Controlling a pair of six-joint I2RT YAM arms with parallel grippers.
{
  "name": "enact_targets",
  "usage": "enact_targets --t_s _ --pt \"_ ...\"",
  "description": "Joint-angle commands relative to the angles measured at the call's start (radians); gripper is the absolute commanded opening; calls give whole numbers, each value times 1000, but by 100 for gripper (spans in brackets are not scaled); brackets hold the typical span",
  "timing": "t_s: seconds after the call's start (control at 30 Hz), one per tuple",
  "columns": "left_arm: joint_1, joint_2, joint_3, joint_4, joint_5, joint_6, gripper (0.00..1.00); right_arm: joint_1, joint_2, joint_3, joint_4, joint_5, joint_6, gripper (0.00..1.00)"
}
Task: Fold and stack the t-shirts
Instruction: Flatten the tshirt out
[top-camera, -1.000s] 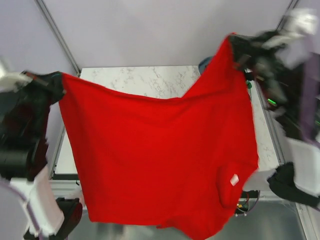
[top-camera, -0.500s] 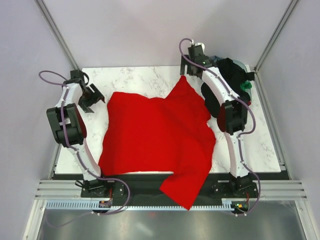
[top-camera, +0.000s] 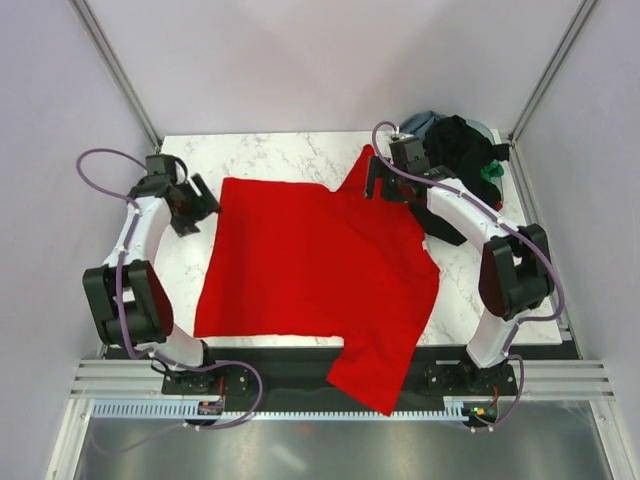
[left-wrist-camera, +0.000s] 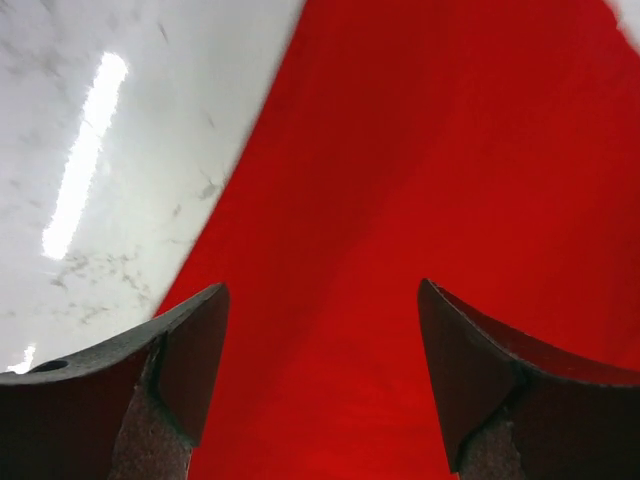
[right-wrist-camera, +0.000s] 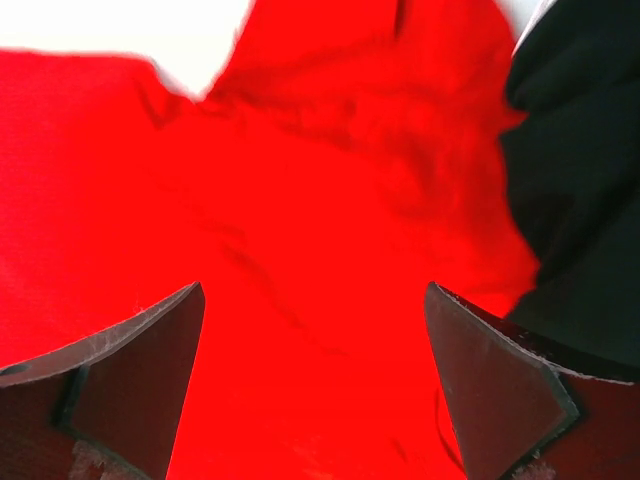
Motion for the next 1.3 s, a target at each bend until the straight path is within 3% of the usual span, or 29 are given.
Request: enact_targets --t_s 0.0,0.17,0.3,0.47,0.73,0.87,1.0,1.13,1.23,1.27 --pt "-60 47 -102 74 67 -22 83 -4 52 -21 39 -61 28 98" --pt "-135 147 -99 98 93 -82 78 -9 221 113 10 -110 28 98" --pt "-135 259 -51 93 46 -91 77 -10 384 304 -33 -130 39 98" --pt "-91 420 2 61 -6 -112 73 -14 593 465 -36 -142 45 98" --pt "4 503 125 46 -23 -114 71 -24 882 843 -53 -212 71 98" --pt "50 540 202 21 -2 -108 70 -23 1002 1036 19 -280 103 98" --pt "43 459 239 1 -8 -71 74 -21 927 963 95 -294 140 98" --pt "-5 206 222 -23 -84 -36 82 -4 751 762 237 -335 148 98" --pt "-11 77 150 -65 -144 -40 82 16 617 704 249 -342 128 98" --pt "-10 -31 115 -83 -192 -55 81 20 543 670 243 -337 122 98"
